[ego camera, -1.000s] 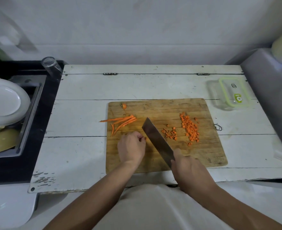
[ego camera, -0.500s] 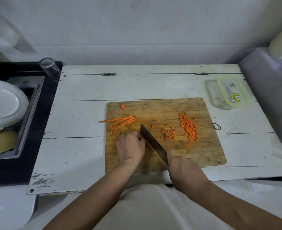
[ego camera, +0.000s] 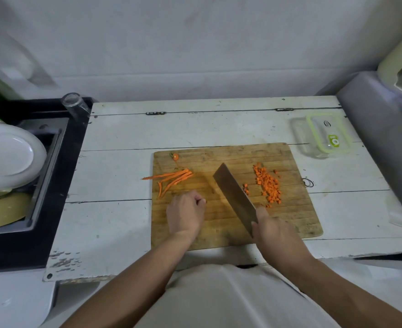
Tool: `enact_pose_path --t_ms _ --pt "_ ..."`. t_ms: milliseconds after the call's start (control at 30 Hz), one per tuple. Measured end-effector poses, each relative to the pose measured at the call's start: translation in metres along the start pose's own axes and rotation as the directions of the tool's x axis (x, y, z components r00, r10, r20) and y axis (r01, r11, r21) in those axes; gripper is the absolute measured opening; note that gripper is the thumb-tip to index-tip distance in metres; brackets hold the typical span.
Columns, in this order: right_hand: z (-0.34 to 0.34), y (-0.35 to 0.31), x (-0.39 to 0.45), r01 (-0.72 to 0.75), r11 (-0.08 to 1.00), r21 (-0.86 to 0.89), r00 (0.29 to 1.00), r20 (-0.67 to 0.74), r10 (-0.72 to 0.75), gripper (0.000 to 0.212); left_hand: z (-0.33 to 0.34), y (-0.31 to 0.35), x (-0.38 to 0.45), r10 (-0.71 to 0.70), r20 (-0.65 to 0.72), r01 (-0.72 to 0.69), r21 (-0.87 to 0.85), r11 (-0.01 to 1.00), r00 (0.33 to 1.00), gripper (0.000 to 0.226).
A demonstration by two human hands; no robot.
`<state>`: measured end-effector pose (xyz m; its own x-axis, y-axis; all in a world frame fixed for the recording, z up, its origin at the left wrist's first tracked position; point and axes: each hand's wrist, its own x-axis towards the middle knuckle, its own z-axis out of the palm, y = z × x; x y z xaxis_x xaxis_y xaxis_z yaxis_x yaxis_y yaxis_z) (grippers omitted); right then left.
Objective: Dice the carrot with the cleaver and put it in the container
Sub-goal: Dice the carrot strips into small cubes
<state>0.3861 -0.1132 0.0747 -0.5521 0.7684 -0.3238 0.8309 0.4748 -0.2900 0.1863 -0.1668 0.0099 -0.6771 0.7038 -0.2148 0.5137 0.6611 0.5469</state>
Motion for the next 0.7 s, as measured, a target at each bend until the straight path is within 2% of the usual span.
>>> enact_pose_path --t_ms 200,333,433,567,700 --pt "0.012 -0.027 0.001 0.095 0.995 -0.026 0.991 0.101 -0.092 0.006 -0.021 -0.009 0.007 -0.073 0.054 0.078 -0.096 0.992 0.996 0.021" --pt "0.022 -0.029 0.002 0.078 0.994 -0.071 0.991 0.117 -0.07 0.021 -0.033 -0.024 0.002 -0.15 0.046 0.155 -0.153 0.976 0.988 0.021" --pt "0.019 -0.019 0.007 0.0 1.0 -0.031 0.998 0.059 0.001 0.014 -0.033 -0.031 -0.005 -0.172 0.02 0.173 -0.178 0.969 0.985 0.024" --pt "0.009 0.006 0.021 -0.141 0.99 0.004 0.987 -0.073 0.141 0.011 -0.026 -0.025 -0.014 -0.158 0.053 0.166 -0.236 0.957 0.986 0.026" --pt "0.001 0.024 0.03 -0.249 0.965 0.08 0.963 -0.087 0.256 0.014 -0.022 -0.013 -0.018 -0.125 0.087 0.143 -0.246 0.959 0.988 0.026"
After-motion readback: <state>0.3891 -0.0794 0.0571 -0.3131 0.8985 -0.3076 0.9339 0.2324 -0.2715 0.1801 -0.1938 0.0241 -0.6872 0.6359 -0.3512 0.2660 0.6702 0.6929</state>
